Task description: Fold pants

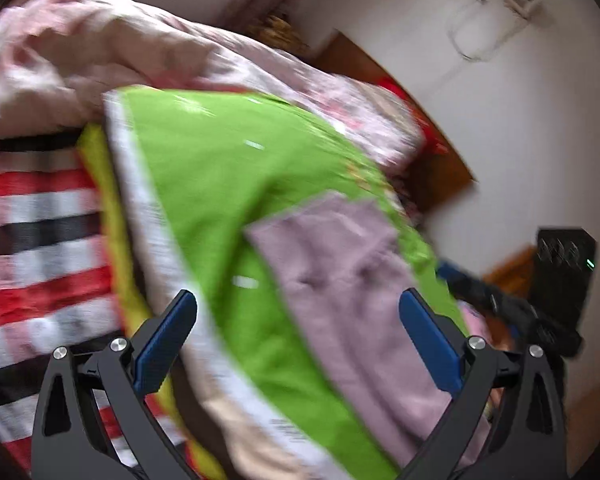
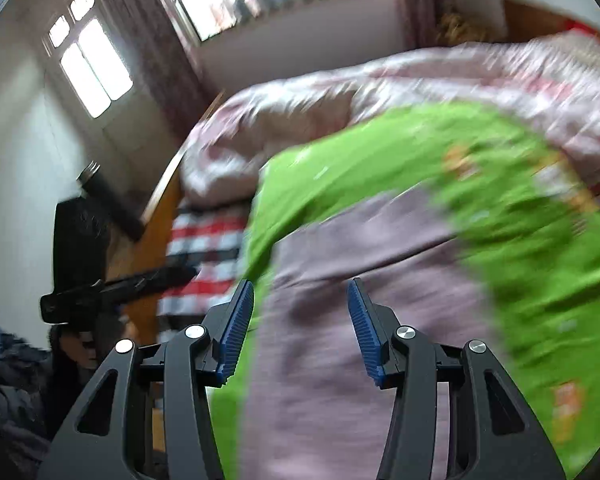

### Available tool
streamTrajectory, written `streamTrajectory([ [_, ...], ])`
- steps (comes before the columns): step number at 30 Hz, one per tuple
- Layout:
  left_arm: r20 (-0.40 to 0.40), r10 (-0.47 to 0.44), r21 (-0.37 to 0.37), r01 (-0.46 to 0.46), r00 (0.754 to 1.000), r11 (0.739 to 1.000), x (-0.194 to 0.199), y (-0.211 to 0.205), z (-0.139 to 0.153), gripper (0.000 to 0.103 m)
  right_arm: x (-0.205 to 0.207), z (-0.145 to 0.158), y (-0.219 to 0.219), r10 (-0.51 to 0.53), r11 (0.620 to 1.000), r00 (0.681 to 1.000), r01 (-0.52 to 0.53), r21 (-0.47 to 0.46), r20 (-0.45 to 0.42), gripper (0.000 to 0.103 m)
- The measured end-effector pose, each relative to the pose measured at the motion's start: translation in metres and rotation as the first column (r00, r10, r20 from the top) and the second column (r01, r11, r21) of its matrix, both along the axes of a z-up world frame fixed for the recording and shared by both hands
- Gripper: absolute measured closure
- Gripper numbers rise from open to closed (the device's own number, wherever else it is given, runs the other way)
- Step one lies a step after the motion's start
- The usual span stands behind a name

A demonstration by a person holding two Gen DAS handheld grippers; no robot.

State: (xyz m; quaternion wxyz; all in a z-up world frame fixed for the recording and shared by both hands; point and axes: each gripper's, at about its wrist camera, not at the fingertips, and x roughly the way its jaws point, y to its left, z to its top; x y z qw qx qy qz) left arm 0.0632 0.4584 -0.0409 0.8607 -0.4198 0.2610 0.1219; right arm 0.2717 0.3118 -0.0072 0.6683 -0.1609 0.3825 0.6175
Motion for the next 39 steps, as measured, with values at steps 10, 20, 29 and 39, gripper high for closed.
streamTrajectory([
  [10, -0.144, -0.158, 0.047, 0.166, 0.977, 0.985, 0.089, -0.029, -0.018, 0.020, 0.060, -0.040, -0.017, -0.073, 0.992, 0.995, 0.079, -0.097, 0.065, 0.056],
  [20, -0.146, -0.150, 0.042, 0.157, 0.978, 0.987, 0.095, -0.030, -0.022, 0.038, 0.076, -0.060, 0.022, -0.004, 0.995, 0.999, 0.009, -0.103, 0.049, 0.058],
  [29, -0.197, -0.129, 0.082, 0.148, 0.972, 0.986, 0.105, -0.027, -0.026, 0.064, 0.074, -0.062, 0.024, -0.017, 0.995, 0.999, 0.021, -0.099, 0.036, 0.096],
  [39, -0.037, -0.067, 0.314, 0.076, 0.997, 0.946, 0.059, -0.040, 0.048, 0.095, 0.030, 0.004, 0.010, -0.039, 0.998, 0.985, 0.029, 0.061, 0.168, 0.098],
])
